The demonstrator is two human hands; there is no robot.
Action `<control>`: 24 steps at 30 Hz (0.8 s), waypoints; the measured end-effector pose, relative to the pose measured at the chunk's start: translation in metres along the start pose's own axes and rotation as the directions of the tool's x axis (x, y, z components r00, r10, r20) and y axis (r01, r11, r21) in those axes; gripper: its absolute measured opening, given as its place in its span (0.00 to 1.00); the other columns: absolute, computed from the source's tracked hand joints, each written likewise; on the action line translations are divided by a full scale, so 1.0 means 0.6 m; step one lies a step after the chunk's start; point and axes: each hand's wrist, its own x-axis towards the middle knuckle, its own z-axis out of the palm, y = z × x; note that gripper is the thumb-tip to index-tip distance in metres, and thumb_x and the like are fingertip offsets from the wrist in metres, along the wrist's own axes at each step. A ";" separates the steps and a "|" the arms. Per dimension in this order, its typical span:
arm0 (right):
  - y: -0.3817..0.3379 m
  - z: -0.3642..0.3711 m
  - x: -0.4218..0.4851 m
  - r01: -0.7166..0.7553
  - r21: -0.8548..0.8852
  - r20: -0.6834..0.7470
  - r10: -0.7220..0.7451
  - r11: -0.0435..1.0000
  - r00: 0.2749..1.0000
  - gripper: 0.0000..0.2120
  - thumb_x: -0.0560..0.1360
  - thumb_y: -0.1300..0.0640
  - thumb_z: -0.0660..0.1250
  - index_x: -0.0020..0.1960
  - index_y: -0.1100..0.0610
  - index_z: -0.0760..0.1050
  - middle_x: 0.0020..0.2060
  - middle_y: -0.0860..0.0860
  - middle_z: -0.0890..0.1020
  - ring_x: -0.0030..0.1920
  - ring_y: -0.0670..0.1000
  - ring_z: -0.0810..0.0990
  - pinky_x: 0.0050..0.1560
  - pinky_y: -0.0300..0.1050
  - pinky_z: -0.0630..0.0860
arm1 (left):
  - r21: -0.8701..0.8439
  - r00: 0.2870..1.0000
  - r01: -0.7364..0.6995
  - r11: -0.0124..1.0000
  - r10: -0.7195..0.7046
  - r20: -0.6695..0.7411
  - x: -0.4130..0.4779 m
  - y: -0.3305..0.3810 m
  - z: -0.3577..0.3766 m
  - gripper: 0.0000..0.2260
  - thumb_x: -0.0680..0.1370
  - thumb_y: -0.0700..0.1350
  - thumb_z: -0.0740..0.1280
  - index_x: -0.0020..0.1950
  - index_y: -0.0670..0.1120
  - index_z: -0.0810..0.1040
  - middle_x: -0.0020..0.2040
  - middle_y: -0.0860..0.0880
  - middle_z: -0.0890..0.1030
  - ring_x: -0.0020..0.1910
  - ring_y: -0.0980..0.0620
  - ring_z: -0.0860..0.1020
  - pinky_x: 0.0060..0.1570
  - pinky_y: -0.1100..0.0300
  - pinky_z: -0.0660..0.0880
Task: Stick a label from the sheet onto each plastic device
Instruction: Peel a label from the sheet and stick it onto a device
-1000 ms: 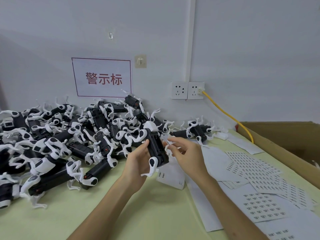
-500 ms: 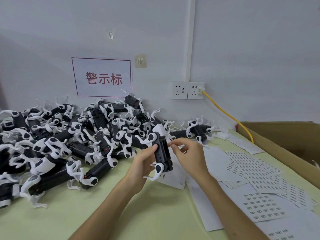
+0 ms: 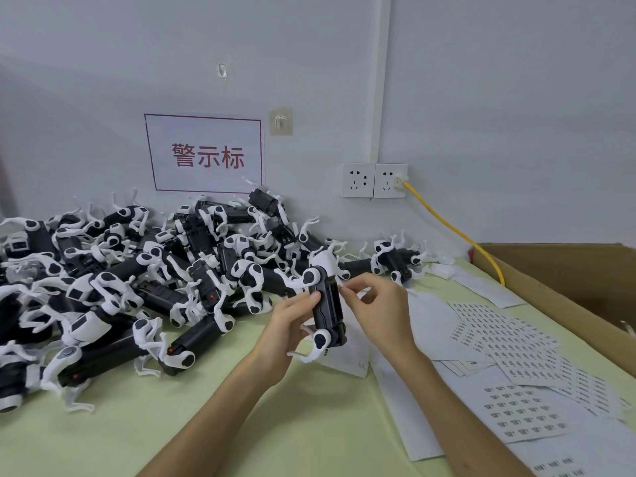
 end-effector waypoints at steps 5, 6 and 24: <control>-0.004 0.009 -0.005 0.101 -0.052 -0.040 -0.103 0.994 0.994 0.05 0.73 0.59 0.76 0.38 0.53 0.82 0.34 0.41 0.81 0.33 0.43 0.76 0.35 0.28 0.67 | 0.000 0.997 -0.036 0.999 0.036 -0.072 0.003 -0.008 0.001 0.27 0.72 0.60 0.69 0.61 0.41 0.83 0.59 0.37 0.83 0.58 0.40 0.80 0.67 0.44 0.71; -0.006 0.011 -0.006 0.107 -0.049 -0.055 -0.109 0.993 0.992 0.06 0.72 0.61 0.76 0.38 0.54 0.82 0.33 0.42 0.81 0.33 0.43 0.76 0.35 0.28 0.67 | 0.001 0.995 -0.044 0.999 0.044 -0.093 0.004 -0.010 0.000 0.29 0.71 0.63 0.69 0.61 0.42 0.83 0.60 0.37 0.83 0.61 0.38 0.79 0.71 0.41 0.67; -0.069 0.009 -0.016 -0.689 0.683 0.650 0.230 0.240 0.724 0.18 0.70 0.57 0.65 0.57 0.52 0.84 0.20 0.50 0.65 0.22 0.45 0.56 0.25 0.38 0.53 | -0.438 0.955 -0.089 0.895 -0.048 -0.293 0.009 0.002 -0.027 0.10 0.74 0.50 0.70 0.53 0.48 0.81 0.52 0.53 0.86 0.59 0.52 0.84 0.69 0.52 0.70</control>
